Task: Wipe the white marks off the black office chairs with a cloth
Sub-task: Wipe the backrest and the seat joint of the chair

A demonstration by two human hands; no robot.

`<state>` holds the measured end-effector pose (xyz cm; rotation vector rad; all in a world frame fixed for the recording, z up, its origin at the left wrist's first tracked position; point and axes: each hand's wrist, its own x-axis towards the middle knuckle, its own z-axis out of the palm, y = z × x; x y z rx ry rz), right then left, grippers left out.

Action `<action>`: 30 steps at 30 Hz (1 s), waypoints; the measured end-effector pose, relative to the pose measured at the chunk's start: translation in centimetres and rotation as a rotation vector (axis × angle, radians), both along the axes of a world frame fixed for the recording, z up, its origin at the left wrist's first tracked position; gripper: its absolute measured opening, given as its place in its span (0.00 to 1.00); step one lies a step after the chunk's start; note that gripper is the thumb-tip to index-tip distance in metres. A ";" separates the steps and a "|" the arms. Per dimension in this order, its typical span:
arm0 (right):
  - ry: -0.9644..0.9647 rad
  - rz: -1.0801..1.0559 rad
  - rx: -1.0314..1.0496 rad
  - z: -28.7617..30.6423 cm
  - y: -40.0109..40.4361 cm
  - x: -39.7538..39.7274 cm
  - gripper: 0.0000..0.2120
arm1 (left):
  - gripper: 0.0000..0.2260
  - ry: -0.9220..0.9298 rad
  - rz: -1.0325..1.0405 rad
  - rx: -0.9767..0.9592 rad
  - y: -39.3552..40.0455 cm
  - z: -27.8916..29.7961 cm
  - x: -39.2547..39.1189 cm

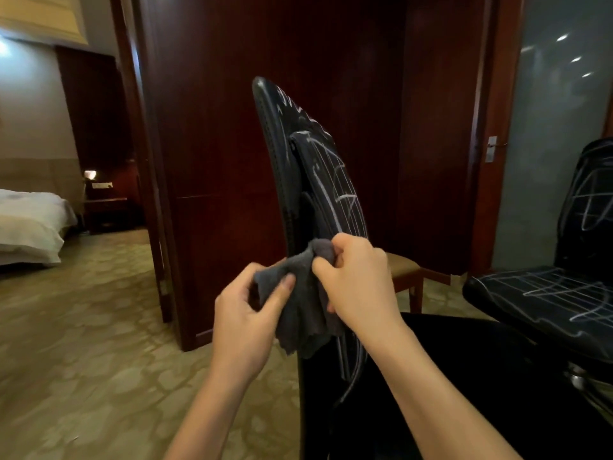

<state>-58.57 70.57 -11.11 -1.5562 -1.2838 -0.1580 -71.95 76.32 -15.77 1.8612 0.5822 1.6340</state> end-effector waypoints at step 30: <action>0.408 -0.035 -0.240 18.3 4.9 -4.3 0.14 | 0.10 0.220 -0.081 -0.471 5.5 22.3 -2.8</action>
